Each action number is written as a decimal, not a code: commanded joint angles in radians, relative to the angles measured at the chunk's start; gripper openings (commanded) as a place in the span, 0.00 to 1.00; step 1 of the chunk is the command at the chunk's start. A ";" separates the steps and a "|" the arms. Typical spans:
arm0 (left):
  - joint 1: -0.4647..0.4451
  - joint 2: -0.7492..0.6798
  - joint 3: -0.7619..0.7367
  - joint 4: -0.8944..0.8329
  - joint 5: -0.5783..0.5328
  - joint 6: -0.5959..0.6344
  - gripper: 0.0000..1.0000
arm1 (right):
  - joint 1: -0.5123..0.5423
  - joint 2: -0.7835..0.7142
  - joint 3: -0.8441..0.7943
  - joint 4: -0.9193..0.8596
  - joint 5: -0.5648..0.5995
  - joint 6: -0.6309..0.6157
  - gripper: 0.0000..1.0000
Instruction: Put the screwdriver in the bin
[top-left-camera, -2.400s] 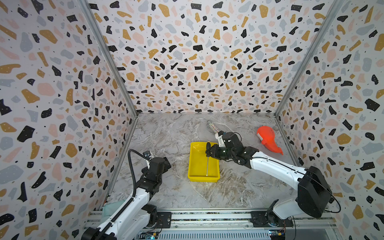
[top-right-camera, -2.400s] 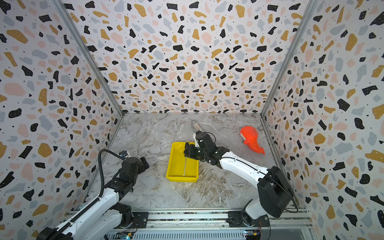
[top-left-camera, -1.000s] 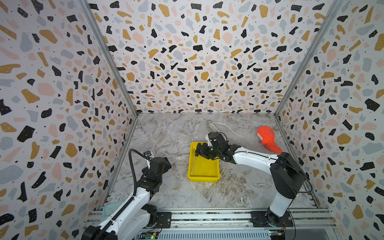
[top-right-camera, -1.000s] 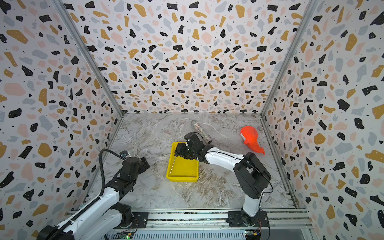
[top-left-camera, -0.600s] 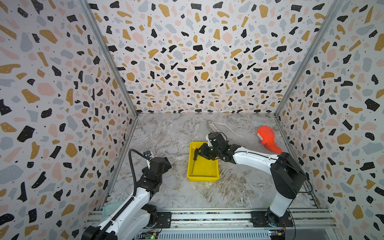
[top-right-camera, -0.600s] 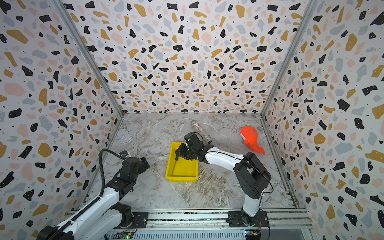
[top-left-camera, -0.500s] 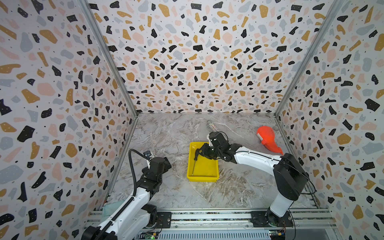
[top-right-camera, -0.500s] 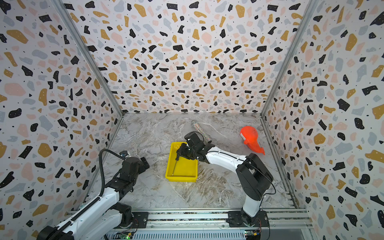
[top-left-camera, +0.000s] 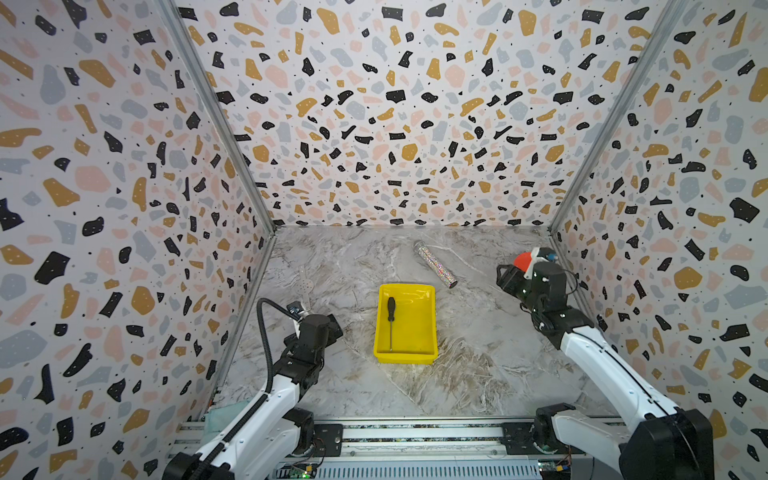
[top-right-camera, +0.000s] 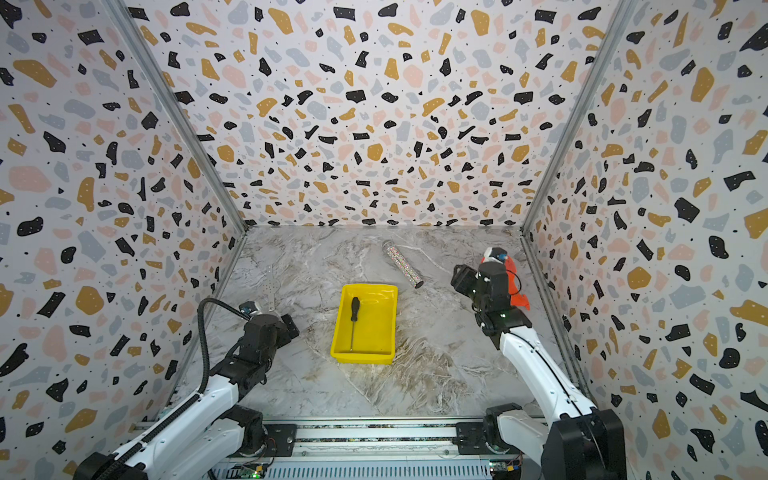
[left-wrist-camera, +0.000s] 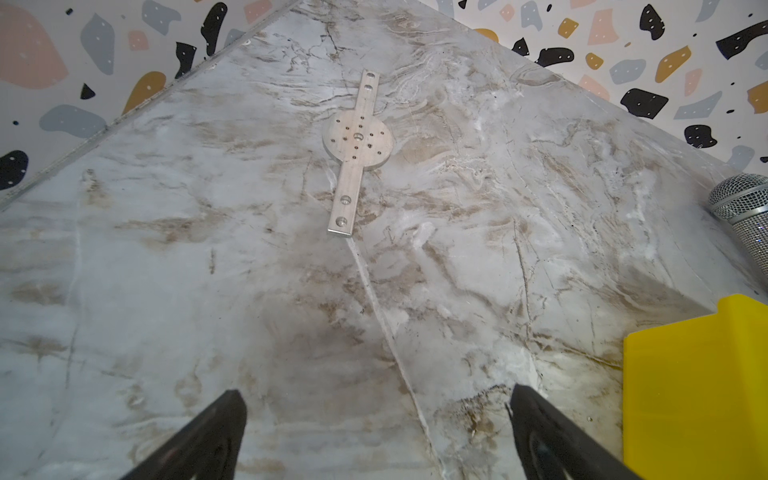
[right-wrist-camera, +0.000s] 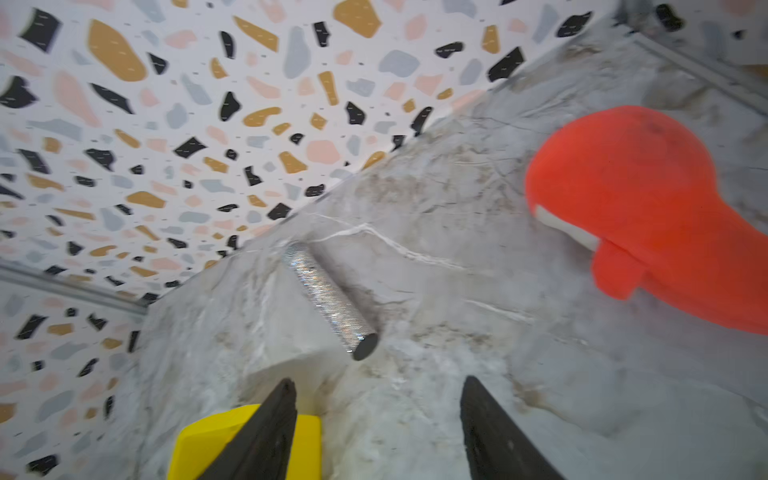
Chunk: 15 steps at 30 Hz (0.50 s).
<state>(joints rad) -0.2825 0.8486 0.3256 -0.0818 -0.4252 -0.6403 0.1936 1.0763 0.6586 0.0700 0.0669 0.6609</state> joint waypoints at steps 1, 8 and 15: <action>0.003 -0.007 0.009 0.020 0.008 0.010 1.00 | -0.042 -0.030 -0.162 0.226 0.158 -0.038 0.73; 0.002 -0.013 0.007 0.027 0.016 0.010 1.00 | -0.045 0.045 -0.283 0.514 0.472 -0.327 0.83; 0.003 -0.015 0.008 0.027 0.018 0.010 1.00 | -0.045 0.209 -0.293 0.656 0.505 -0.492 0.93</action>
<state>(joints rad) -0.2825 0.8467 0.3256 -0.0814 -0.4084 -0.6403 0.1497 1.2583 0.3637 0.6163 0.5236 0.2703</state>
